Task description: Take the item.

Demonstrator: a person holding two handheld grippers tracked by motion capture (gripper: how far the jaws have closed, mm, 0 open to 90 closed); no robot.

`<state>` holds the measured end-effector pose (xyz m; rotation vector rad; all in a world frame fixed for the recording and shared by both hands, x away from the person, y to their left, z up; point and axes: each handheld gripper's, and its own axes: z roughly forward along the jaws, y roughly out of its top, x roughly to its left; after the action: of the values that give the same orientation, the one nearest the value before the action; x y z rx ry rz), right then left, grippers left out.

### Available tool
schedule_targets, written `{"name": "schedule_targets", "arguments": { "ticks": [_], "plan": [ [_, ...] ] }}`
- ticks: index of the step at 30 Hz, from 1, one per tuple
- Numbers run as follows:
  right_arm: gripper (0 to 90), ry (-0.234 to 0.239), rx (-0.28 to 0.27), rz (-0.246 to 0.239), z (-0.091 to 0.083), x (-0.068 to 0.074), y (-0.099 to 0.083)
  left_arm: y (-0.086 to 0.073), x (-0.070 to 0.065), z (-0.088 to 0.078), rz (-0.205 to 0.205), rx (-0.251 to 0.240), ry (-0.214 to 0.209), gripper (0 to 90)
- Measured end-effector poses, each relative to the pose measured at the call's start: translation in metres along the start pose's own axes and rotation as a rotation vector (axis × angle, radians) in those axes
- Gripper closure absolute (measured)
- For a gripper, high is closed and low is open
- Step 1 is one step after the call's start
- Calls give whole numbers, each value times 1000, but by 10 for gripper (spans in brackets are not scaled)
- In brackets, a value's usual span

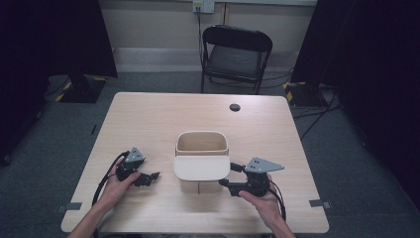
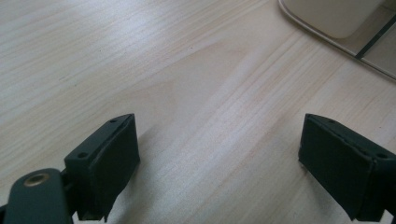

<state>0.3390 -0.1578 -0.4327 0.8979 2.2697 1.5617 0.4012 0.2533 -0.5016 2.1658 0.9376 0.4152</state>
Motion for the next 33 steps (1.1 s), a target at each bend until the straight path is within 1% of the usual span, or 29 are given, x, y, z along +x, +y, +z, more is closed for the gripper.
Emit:
{"name": "schedule_targets", "arguments": {
  "ticks": [9,22,24,25,27,33],
  "plan": [
    [336,4,0,2,-1,-1,2,0,0,0,0,0,0,115],
    [335,-15,0,-3,-3,-3,7,0,0,0,0,0,0,115],
    [335,-24,-4,-6,-4,-4,8,0,0,0,0,0,0,115],
    [335,-28,-12,-4,-4,-5,8,0,0,0,8,0,1,116],
    [336,-34,-11,-6,-5,-6,8,0,0,0,7,0,1,116],
    [338,-32,-14,-9,-3,-5,8,0,0,0,7,0,1,116]
  ]
}}
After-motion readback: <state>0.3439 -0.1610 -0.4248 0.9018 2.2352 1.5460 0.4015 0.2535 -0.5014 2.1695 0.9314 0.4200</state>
